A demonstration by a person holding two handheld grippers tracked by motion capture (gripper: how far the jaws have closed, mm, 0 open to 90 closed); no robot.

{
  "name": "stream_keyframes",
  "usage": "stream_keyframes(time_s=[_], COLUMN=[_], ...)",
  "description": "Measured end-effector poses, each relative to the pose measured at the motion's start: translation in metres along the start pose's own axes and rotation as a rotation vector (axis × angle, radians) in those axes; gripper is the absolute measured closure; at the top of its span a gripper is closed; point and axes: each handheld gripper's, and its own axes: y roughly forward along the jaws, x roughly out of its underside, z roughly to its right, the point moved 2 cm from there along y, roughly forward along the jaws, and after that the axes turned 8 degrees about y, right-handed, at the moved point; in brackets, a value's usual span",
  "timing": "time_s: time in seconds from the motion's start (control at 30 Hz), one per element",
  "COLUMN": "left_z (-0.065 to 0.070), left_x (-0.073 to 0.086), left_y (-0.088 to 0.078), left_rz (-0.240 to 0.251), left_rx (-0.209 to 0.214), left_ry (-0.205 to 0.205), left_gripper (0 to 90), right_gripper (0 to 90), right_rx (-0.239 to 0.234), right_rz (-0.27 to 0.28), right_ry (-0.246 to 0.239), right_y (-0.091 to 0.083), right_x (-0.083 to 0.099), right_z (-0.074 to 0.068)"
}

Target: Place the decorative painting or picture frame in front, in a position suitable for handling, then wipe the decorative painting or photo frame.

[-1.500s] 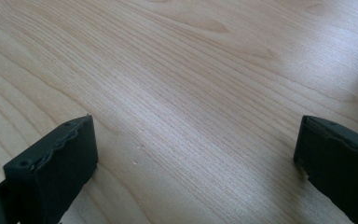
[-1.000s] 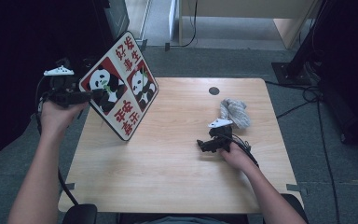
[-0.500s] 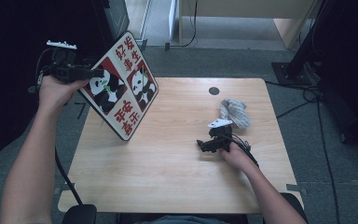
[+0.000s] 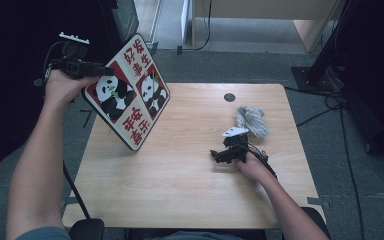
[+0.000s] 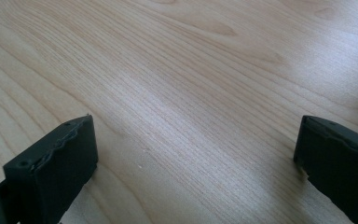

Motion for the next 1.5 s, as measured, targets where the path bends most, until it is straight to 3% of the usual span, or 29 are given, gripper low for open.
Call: stream_keyframes(time_s=[0.2, 0.3, 0.43, 0.47, 0.7, 1.1, 1.27, 1.43, 1.5], left_z=[-0.003, -0.006, -0.008, -0.007, -0.008, -0.011, -0.014, -0.008, -0.004], left_x=[-0.004, -0.004, -0.007, -0.008, -0.014, -0.019, -0.021, -0.026, -0.029], left_y=[0.005, 0.005, 0.004, 0.005, 0.015, 0.033, 0.035, 0.034, 0.032], left_rz=[-0.011, -0.018, -0.034, -0.042, -0.127, -0.248, -0.280, -0.310, -0.321], left_rx=[0.001, -0.013, -0.007, -0.012, 0.044, 0.105, 0.136, 0.124, 0.130], left_ry=[-0.003, 0.003, -0.036, -0.030, -0.013, -0.030, -0.105, -0.118, -0.141], left_gripper=[55.1, 59.6, 59.2, 59.1, 60.3, 75.7, 77.7, 78.7, 79.9], right_gripper=[0.0, 0.0, 0.0, 0.0, 0.0, 0.0, 0.0, 0.0, 0.0], right_rx=[0.000, 0.001, 0.003, 0.003, 0.002, 0.002, 0.002, 0.002, 0.000], right_rz=[0.000, 0.001, 0.001, 0.000, 0.000, 0.000, 0.000, 0.001, 0.001], right_ry=[0.000, 0.001, -0.001, -0.001, -0.001, -0.001, -0.001, -0.003, -0.004], right_y=[0.000, 0.000, -0.001, -0.001, -0.001, -0.001, -0.001, -0.001, -0.002], right_x=[0.000, 0.000, 0.001, 0.001, 0.001, 0.001, 0.001, 0.001, 0.002], right_z=[0.000, 0.000, 0.000, 0.000, 0.000, 0.000, 0.000, 0.000, 0.000])
